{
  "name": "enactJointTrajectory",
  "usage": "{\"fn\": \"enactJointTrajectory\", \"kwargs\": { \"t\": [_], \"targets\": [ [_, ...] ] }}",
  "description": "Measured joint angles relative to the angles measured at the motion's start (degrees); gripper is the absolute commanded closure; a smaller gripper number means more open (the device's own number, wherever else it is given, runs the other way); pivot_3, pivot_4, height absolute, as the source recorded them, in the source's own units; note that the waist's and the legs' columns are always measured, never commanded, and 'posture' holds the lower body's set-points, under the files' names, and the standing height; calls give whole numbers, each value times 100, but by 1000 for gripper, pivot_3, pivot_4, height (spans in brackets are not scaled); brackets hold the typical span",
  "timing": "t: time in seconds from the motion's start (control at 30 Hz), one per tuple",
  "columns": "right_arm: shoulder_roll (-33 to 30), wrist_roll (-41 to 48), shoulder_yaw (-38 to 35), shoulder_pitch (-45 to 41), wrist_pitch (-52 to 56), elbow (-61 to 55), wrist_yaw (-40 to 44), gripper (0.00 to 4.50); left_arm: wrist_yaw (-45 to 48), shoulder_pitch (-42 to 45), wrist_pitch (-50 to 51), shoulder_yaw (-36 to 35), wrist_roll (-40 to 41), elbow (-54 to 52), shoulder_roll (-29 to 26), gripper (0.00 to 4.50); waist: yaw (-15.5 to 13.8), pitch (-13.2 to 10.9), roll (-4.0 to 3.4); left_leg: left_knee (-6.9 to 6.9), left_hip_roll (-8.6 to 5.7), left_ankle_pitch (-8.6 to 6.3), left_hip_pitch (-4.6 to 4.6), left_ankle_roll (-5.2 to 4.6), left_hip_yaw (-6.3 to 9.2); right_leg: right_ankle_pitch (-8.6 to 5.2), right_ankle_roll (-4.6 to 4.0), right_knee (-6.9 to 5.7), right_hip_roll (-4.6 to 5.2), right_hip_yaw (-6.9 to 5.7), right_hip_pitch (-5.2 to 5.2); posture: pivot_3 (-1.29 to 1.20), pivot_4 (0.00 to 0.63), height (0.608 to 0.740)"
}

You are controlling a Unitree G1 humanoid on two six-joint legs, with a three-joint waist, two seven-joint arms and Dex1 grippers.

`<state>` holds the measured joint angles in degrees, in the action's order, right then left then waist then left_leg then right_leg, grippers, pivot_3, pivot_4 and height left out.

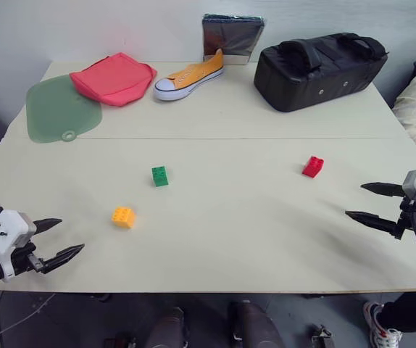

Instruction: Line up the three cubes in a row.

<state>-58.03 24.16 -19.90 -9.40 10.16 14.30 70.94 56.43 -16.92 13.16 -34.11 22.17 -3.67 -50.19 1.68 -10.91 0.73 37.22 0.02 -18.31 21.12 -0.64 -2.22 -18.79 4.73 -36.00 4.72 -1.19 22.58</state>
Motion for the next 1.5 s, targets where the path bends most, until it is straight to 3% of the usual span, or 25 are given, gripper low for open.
{"fn": "enactJointTrajectory", "kwargs": {
  "t": [0.73,1.07,1.17,1.3,1.5],
  "targets": [
    [0,-22,-74,-5,107,-78,-44,0,-46,-201,132,-118,52,-255,55,9,0,0,0,1,0,-6,-1,-11,0,0,0,-1,-1,0,-1,0,150,740],
    [-2,-109,-27,-160,98,-58,-13,0,4,91,403,-46,155,-292,-9,9,-3,0,0,7,0,-6,0,-11,0,0,0,-6,-1,0,-1,0,150,740],
    [-68,-230,279,-591,130,-53,70,0,208,303,806,90,476,-674,-210,9,1,0,0,12,0,-4,0,-8,0,1,1,-9,-1,1,-1,0,150,740],
    [-76,-736,1215,-1993,121,466,272,0,636,1144,1226,651,919,-1261,-698,9,22,-3,-6,11,-2,11,1,16,-1,2,-1,-11,-1,3,4,0,150,740],
    [506,-2038,2491,-4326,-426,2809,254,0,1353,2677,1704,1910,1460,-1767,-1141,9,44,-4,-10,9,3,20,21,34,-5,-1,-7,-11,-20,2,21,0,150,740]
  ]
}}
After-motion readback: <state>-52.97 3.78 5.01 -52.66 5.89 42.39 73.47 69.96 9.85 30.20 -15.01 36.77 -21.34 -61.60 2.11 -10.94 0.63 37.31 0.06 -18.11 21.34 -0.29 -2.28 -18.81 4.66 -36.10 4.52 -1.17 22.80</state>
